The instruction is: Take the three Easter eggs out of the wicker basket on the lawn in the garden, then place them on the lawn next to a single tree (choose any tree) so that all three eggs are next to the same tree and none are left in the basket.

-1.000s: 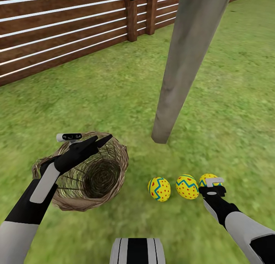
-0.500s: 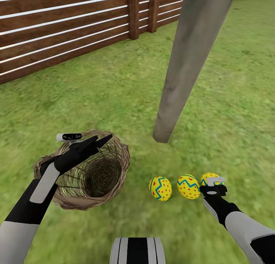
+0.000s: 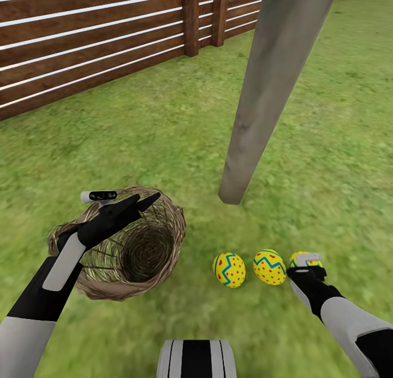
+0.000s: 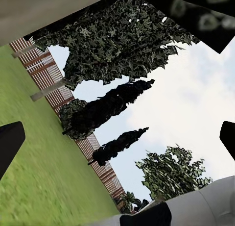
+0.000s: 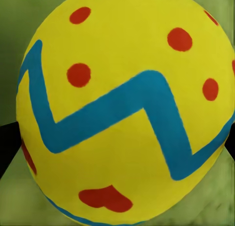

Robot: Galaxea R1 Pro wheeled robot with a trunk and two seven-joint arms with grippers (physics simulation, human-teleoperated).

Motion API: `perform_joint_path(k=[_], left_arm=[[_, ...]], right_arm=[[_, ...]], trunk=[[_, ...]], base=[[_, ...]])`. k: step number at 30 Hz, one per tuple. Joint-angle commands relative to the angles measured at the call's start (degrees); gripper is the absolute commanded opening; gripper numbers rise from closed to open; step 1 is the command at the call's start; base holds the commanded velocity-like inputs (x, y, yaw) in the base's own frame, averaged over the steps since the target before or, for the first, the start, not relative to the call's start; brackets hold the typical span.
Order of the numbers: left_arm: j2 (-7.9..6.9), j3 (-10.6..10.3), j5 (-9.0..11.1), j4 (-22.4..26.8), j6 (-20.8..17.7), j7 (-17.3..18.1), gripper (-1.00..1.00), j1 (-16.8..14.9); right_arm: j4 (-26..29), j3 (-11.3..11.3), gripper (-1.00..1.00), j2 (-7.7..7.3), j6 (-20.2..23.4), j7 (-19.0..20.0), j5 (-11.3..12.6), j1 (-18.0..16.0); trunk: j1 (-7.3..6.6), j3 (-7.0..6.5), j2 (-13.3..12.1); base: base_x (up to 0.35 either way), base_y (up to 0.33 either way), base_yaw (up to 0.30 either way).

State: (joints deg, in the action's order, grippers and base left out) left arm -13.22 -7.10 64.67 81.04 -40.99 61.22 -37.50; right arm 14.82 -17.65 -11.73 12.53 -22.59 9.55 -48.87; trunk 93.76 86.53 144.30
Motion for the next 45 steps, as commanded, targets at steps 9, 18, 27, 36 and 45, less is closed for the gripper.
perform_joint_path(k=[9,18,27,36,45], left_arm=[[-0.05,-0.1,0.4,0.0,-0.3,1.2,1.00,0.3],[-0.03,-0.1,0.5,0.0,-0.3,1.4,1.00,0.3],[-0.04,-0.1,0.4,0.0,-0.3,1.4,1.00,0.3],[-0.05,-0.1,0.4,0.0,-0.3,1.4,1.00,0.3],[-0.05,-0.1,0.4,0.0,-0.3,1.4,1.00,0.3]], right_arm=[[0.1,-0.5,-1.00,0.03,0.3,-0.2,0.6,-0.5],[0.3,-0.5,-1.00,-0.05,0.0,-0.3,0.5,-0.5],[0.4,-0.5,1.00,-0.05,-0.2,-0.3,0.4,-0.5],[0.8,-0.5,1.00,-0.20,-0.5,-0.3,0.2,-0.5],[0.9,-0.5,1.00,-0.32,-0.5,-0.2,0.2,-0.5]], trunk=[[0.07,0.70,0.1],[0.22,2.03,0.1],[0.22,2.03,0.1],[0.22,2.03,0.1],[0.22,2.03,0.1]], base=[[0.000,0.000,0.000],[0.000,0.000,0.000],[0.000,0.000,0.000],[0.000,0.000,0.000],[0.000,0.000,0.000]])
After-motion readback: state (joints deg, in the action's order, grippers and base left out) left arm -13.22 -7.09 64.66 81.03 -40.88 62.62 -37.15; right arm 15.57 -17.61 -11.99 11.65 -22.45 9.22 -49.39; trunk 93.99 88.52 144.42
